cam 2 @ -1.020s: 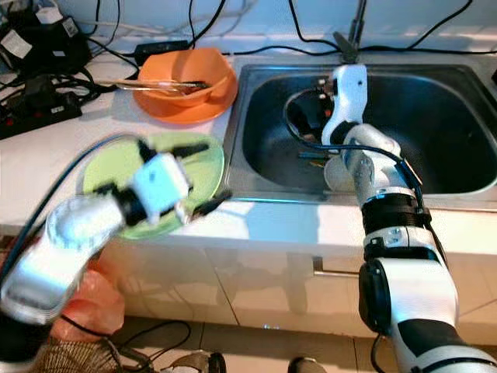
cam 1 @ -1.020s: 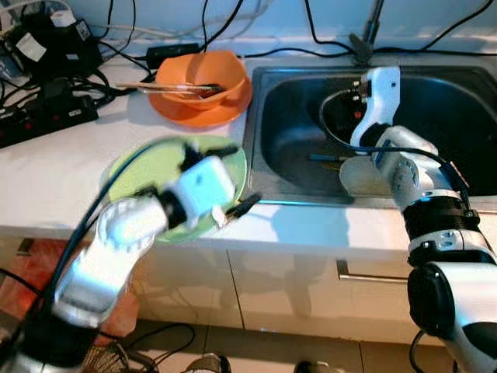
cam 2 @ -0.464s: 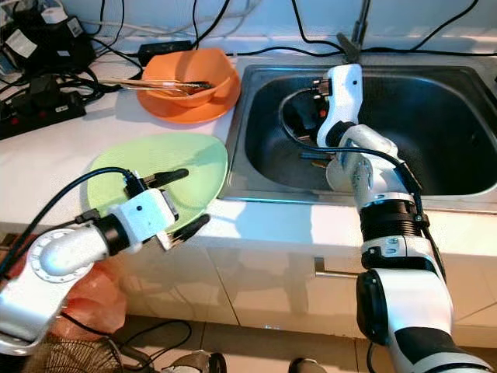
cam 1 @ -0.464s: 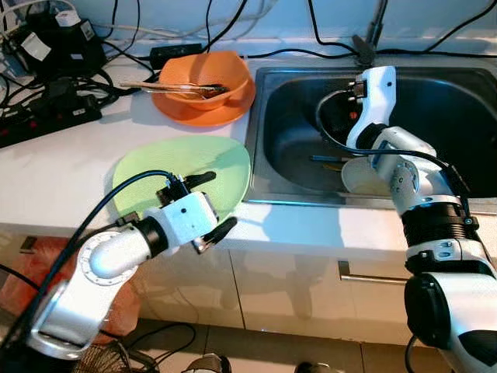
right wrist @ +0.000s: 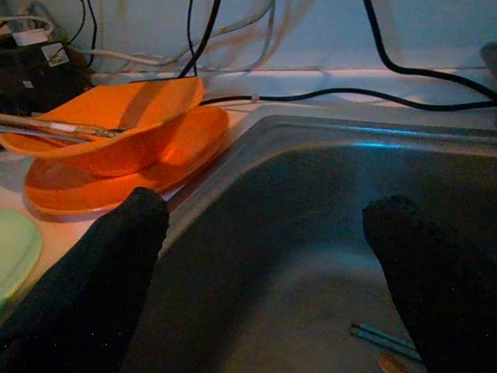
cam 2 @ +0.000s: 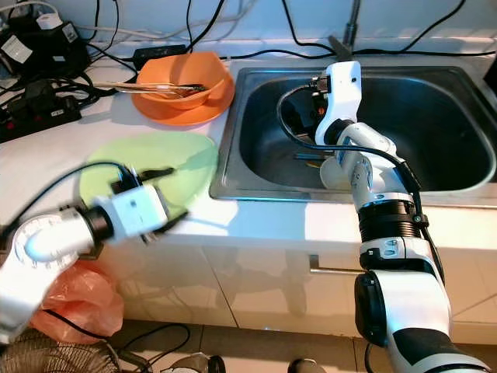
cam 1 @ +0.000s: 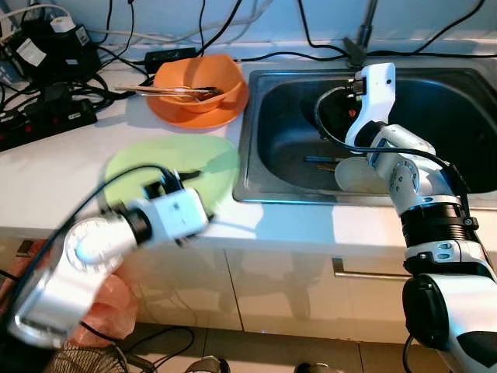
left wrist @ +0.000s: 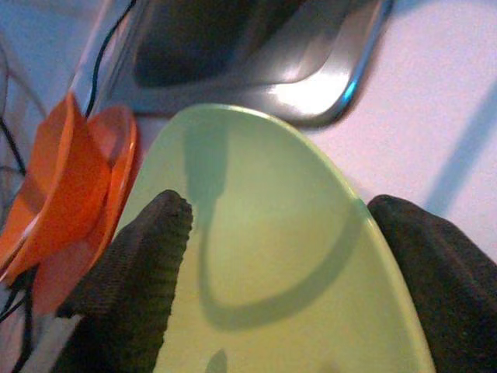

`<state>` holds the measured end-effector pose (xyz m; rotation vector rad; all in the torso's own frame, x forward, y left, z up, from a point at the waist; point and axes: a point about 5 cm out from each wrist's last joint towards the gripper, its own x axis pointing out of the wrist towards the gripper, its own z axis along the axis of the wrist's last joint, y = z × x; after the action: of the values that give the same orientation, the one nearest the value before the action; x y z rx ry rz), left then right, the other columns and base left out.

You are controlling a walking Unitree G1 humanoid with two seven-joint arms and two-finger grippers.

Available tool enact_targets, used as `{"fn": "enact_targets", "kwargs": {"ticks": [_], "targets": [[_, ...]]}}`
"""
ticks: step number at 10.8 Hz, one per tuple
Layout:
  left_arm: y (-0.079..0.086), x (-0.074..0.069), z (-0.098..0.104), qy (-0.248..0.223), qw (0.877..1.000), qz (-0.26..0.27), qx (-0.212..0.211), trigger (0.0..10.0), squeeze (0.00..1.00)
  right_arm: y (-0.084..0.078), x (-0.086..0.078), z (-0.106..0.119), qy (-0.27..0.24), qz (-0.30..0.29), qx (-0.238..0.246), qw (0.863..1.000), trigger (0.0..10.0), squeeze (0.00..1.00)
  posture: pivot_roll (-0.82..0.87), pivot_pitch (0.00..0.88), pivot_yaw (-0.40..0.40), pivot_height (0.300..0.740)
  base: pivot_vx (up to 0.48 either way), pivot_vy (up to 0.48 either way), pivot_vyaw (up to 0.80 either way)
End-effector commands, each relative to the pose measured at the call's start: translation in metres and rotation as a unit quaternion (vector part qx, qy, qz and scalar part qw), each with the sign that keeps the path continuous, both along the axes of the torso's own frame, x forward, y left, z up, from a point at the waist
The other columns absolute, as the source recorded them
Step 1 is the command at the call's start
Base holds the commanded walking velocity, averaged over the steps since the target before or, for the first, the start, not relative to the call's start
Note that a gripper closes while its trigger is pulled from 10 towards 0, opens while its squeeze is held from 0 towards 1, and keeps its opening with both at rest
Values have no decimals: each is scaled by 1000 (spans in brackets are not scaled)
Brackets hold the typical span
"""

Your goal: Kitchen organization

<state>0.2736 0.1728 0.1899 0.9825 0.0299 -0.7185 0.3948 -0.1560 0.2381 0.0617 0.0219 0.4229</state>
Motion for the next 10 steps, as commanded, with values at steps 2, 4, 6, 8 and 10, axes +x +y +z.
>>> {"fn": "enact_targets", "kwargs": {"ticks": [2, 4, 6, 8, 10], "targets": [[19, 6, -17, 50, 997, 50, 38, 0, 0, 3, -1, 3, -3, 3, 4, 1000, 10000, 0, 109, 104, 77, 740, 0, 0, 0], [23, 8, -18, 67, 994, 67, 44, 0, 0, 3, -2, 3, -3, 3, 4, 1000, 10000, 0, 104, 106, 78, 740, 0, 0, 0], [28, 11, -19, 82, 991, 84, 57, 0, 0, 4, -1, 4, -2, 2, 6, 1000, 10000, 0, 102, 106, 77, 740, 0, 0, 0], [28, 12, -20, 85, 991, 87, 59, 0, 0, 6, -1, 5, 1, 8, 14, 1000, 10000, 0, 102, 106, 77, 740, 0, 0, 0], [25, 12, -22, 85, 991, 83, 59, 0, 0, 25, -19, -1, 38, 147, 22, 988, 10000, 0, 100, 108, 75, 740, 0, 0, 0]]}}
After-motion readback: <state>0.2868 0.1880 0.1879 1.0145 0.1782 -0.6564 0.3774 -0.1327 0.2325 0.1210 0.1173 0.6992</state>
